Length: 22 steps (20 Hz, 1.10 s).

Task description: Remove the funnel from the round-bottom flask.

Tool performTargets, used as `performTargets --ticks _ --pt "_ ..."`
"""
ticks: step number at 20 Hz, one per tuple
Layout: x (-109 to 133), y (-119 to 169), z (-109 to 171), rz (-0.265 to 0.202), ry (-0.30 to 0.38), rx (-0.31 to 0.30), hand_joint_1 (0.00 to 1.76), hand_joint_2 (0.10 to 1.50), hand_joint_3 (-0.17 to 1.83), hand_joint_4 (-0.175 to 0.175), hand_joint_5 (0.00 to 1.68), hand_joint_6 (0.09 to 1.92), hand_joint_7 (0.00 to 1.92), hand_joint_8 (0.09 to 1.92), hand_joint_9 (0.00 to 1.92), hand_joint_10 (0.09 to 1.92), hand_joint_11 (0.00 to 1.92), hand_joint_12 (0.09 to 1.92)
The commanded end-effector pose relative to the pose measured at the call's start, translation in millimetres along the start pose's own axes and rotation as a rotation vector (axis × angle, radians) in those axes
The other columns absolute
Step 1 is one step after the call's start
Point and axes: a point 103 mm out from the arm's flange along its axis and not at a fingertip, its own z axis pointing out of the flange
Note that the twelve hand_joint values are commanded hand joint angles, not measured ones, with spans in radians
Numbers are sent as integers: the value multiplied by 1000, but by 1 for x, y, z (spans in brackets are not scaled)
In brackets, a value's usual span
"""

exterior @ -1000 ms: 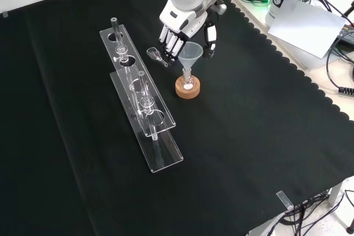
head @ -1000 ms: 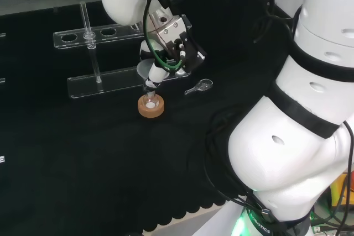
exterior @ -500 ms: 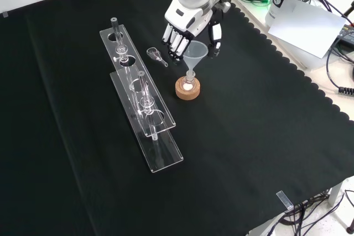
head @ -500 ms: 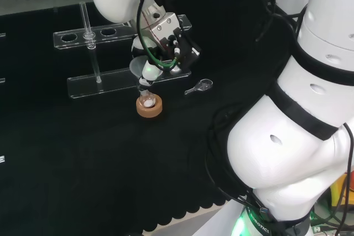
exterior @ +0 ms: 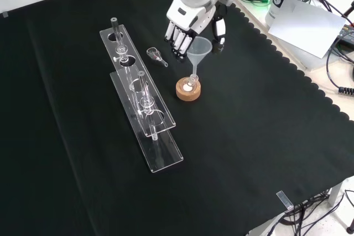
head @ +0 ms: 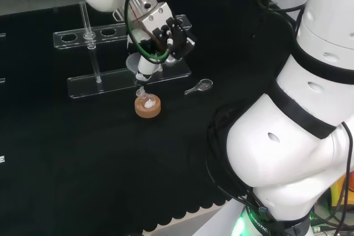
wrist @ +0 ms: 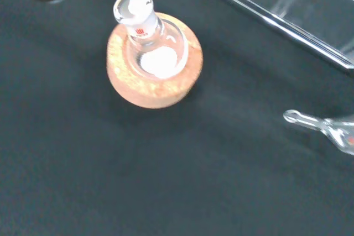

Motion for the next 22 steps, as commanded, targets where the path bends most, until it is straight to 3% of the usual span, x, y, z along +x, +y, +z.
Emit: performTargets --ticks 1,22 --pt "-20 -11 -12 59 0 82 796 653 537 -6 575 763 559 660 954 414 688 1260" --pt "-55 -39 -47 132 7 13 794 649 545 -1 587 791 559 664 943 420 683 1265"
